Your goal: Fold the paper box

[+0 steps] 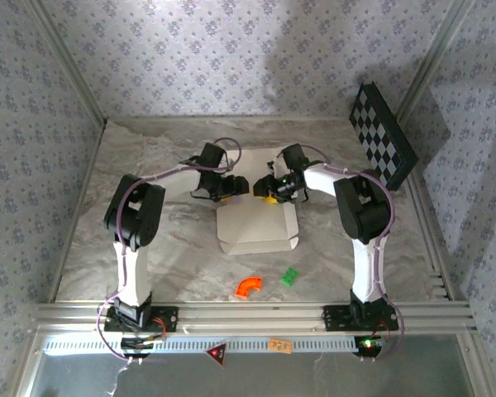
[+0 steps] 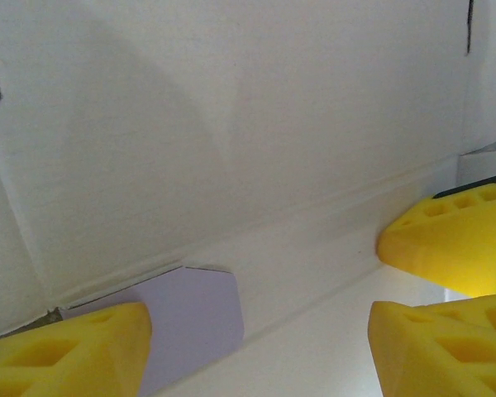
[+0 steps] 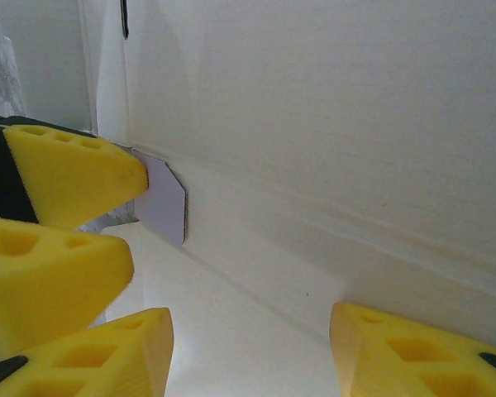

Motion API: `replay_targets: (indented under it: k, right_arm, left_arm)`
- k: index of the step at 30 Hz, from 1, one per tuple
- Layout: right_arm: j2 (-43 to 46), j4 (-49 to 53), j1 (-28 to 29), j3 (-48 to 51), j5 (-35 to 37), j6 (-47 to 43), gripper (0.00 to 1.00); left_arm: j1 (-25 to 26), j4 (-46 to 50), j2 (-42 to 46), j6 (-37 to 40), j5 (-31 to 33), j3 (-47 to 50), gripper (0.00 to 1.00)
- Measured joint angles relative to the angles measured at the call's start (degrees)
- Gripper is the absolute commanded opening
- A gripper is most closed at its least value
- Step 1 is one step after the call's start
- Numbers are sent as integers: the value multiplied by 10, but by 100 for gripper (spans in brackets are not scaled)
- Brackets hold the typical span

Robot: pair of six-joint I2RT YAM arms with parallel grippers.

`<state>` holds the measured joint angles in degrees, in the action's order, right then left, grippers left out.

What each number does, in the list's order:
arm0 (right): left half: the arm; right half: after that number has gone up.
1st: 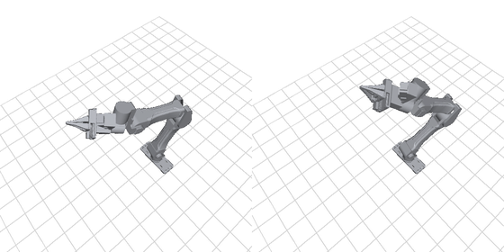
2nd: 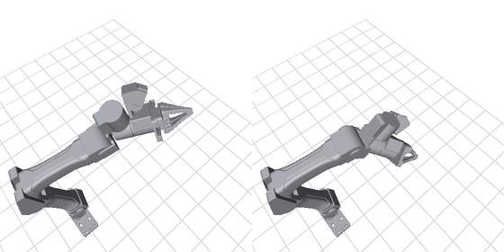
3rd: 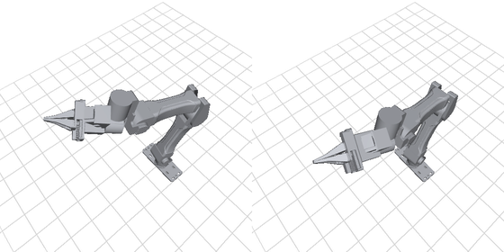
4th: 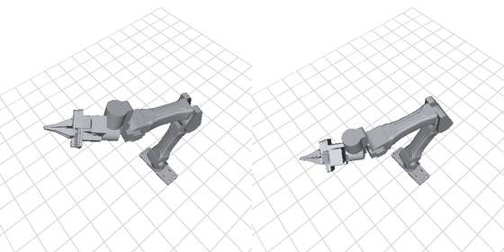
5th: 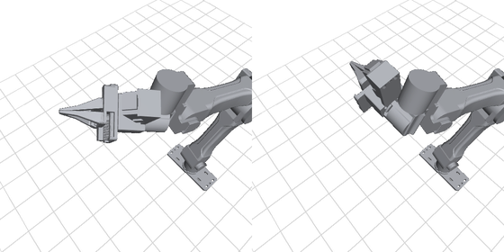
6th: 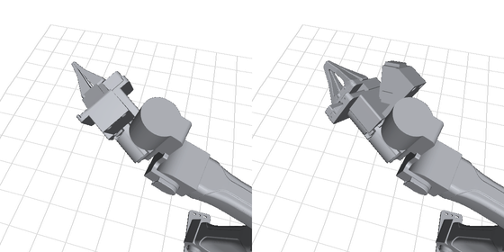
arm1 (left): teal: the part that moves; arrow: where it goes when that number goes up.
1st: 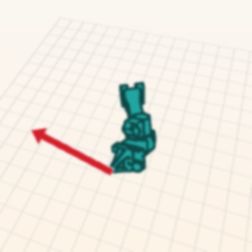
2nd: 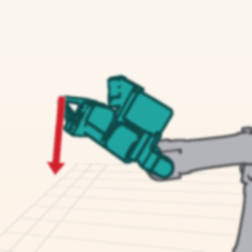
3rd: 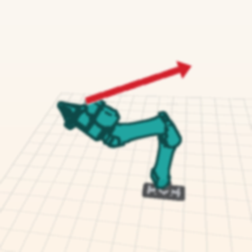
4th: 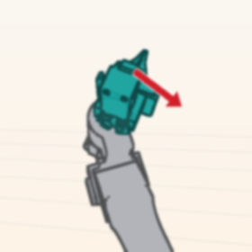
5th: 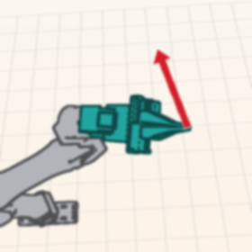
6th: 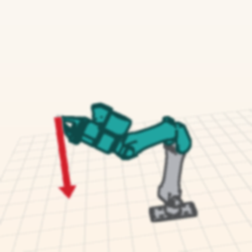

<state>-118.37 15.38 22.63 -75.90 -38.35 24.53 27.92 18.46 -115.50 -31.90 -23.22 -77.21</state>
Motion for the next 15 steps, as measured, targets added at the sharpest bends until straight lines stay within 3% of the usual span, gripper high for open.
replay_targets:
  k: [15]
  right_arm:
    - [25,47,5,4,38,2,54]
  left_arm:
    - [16,47,45,17,14,3,74]
